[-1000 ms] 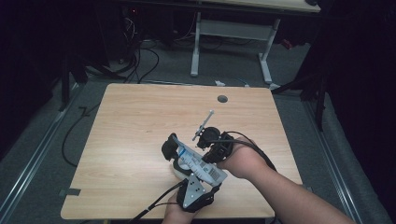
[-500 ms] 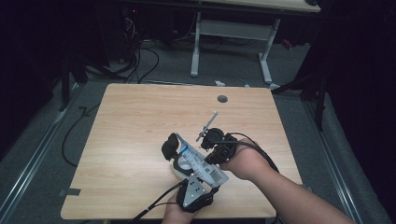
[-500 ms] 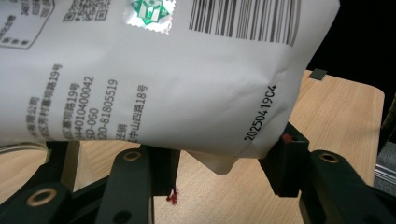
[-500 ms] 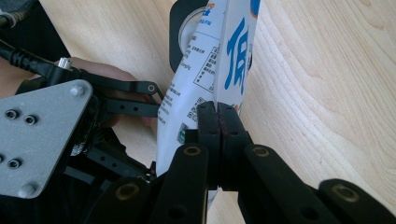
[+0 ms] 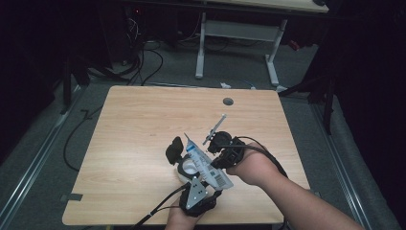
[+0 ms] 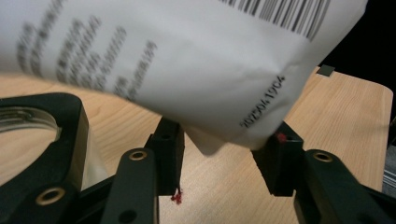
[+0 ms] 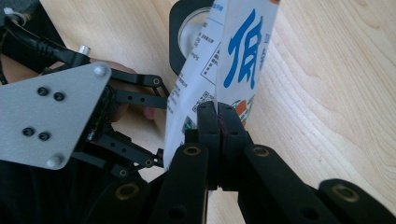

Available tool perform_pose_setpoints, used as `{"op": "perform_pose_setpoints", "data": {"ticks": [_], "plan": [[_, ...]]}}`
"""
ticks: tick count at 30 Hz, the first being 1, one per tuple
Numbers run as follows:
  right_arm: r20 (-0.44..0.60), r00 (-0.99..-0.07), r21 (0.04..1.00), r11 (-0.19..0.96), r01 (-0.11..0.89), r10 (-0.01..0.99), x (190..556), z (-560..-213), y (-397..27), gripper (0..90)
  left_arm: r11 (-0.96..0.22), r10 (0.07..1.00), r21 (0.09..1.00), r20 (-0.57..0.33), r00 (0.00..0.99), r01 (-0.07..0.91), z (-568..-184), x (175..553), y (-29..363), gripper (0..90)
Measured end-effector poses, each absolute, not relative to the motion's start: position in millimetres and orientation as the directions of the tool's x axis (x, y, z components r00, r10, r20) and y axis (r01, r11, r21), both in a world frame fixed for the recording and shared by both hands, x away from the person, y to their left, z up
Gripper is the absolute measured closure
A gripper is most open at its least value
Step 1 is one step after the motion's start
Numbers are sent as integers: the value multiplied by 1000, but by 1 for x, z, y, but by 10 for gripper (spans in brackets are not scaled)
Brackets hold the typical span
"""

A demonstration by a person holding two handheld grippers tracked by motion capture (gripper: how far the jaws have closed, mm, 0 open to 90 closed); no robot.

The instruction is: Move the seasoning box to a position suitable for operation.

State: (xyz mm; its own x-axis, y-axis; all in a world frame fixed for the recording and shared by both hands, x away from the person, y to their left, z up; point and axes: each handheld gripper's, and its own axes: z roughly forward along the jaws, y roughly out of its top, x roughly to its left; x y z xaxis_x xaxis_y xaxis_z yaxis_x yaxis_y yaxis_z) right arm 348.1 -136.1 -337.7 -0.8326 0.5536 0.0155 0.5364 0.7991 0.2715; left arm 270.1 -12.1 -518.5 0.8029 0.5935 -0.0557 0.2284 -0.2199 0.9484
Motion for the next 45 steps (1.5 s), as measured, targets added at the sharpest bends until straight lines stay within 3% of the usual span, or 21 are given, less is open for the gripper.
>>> {"op": "perform_pose_setpoints", "data": {"ticks": [7, 45], "plan": [[7, -832, 286, 796, 533, 554, 351, -335, -137, 900, -234, 586, 947, -42, 809, 218, -521, 268, -13, 601], [1, -801, 289, 767, 573, 599, 352, -336, -152, 900, -247, 563, 950, -18, 827, 189, -521, 257, 5, 529]]}}
